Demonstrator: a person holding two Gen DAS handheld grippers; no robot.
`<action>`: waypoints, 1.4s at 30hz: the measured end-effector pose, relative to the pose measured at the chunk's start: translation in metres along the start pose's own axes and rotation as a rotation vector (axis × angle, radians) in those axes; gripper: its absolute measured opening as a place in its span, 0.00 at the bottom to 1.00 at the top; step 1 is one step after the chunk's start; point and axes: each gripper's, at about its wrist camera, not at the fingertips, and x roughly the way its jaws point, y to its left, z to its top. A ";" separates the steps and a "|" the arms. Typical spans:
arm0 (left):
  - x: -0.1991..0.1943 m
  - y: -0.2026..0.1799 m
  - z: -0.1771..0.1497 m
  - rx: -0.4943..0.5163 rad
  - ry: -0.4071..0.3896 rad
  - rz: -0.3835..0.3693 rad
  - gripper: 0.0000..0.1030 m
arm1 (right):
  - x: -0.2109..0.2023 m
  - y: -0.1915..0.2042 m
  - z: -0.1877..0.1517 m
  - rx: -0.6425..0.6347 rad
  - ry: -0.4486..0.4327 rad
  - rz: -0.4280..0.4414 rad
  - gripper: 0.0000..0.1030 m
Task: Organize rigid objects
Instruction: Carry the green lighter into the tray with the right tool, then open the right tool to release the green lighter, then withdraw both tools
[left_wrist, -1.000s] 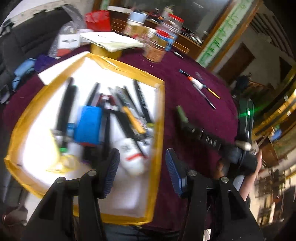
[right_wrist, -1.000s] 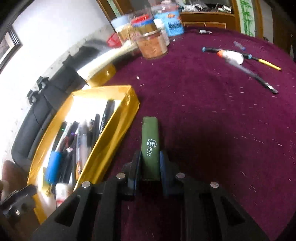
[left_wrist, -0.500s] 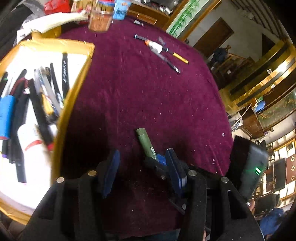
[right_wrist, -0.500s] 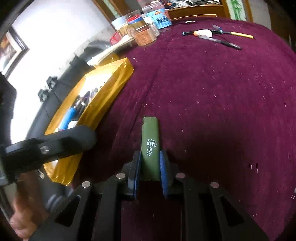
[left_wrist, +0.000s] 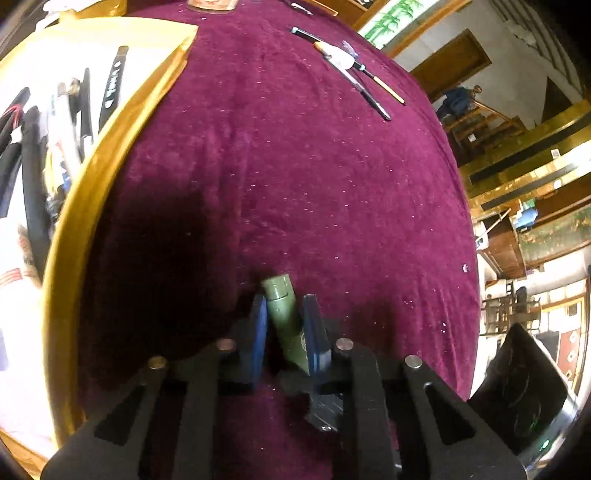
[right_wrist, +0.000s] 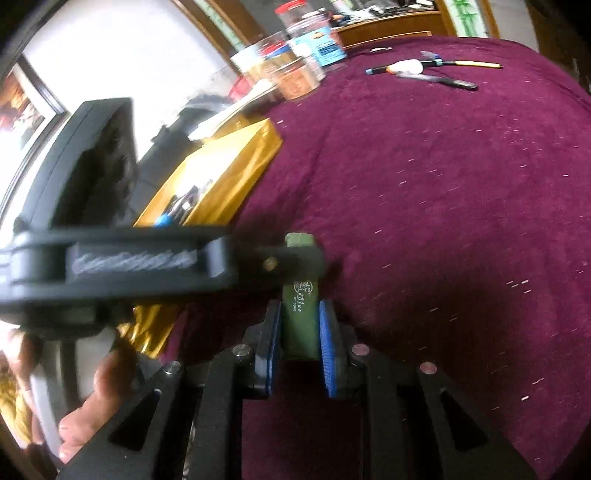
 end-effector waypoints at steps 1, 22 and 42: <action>-0.003 0.003 -0.001 -0.006 -0.003 -0.004 0.15 | 0.001 0.003 -0.001 -0.009 -0.003 -0.013 0.17; -0.108 0.142 0.050 -0.218 -0.322 -0.097 0.11 | 0.092 0.171 0.070 -0.479 0.027 0.018 0.16; -0.135 0.116 -0.002 -0.049 -0.562 0.364 0.59 | 0.073 0.145 0.062 -0.311 0.007 -0.070 0.33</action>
